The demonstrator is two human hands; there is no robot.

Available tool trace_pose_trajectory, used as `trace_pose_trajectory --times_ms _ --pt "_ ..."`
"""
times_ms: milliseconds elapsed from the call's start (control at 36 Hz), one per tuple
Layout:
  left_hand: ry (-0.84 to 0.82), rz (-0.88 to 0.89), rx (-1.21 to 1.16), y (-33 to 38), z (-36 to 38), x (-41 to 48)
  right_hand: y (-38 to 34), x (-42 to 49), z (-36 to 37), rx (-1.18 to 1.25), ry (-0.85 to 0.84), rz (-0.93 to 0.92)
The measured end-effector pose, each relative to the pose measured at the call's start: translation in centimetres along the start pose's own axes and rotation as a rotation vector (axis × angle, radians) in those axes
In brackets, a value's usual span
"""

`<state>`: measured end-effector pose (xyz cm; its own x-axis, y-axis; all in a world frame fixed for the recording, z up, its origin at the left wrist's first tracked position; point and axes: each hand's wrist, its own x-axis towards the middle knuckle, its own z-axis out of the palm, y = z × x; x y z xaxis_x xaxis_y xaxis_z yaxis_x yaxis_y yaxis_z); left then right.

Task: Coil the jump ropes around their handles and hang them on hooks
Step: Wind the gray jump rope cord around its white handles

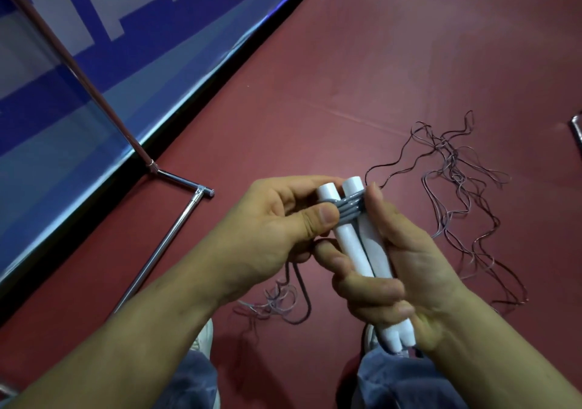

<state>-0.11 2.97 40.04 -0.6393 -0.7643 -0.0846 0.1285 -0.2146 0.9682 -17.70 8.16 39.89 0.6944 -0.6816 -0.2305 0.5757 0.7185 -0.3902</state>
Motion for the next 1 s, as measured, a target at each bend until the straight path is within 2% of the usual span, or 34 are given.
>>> trace_pose_trajectory --times_ms 83,139,333,472,583,667,833,1000 --pt "0.046 0.004 0.025 -0.1 -0.3 0.2 0.5 0.2 1.4 -0.228 0.340 -0.128" --pt "0.073 0.004 0.045 -0.1 -0.6 0.3 0.7 0.4 2.1 -0.360 0.491 -0.199" --pt "0.150 0.009 0.220 -0.6 -1.2 0.5 0.6 0.6 2.0 -0.782 0.655 -0.240" --pt "0.173 0.005 0.230 -1.0 -1.0 0.7 1.0 0.7 1.8 -0.909 0.707 -0.248" --pt "0.153 0.025 0.139 -1.0 -0.7 0.5 1.3 1.2 2.0 -1.052 0.759 -0.360" --pt "0.083 0.064 0.099 -0.7 -0.7 0.1 1.1 1.2 2.4 -0.994 0.745 -0.400" --pt "-0.007 0.077 0.153 0.4 -1.6 -0.2 0.7 0.7 3.3 -0.803 0.661 -0.371" --pt "0.056 -0.032 0.433 0.4 -2.8 -0.4 -0.3 0.3 2.8 -0.766 0.691 -0.438"
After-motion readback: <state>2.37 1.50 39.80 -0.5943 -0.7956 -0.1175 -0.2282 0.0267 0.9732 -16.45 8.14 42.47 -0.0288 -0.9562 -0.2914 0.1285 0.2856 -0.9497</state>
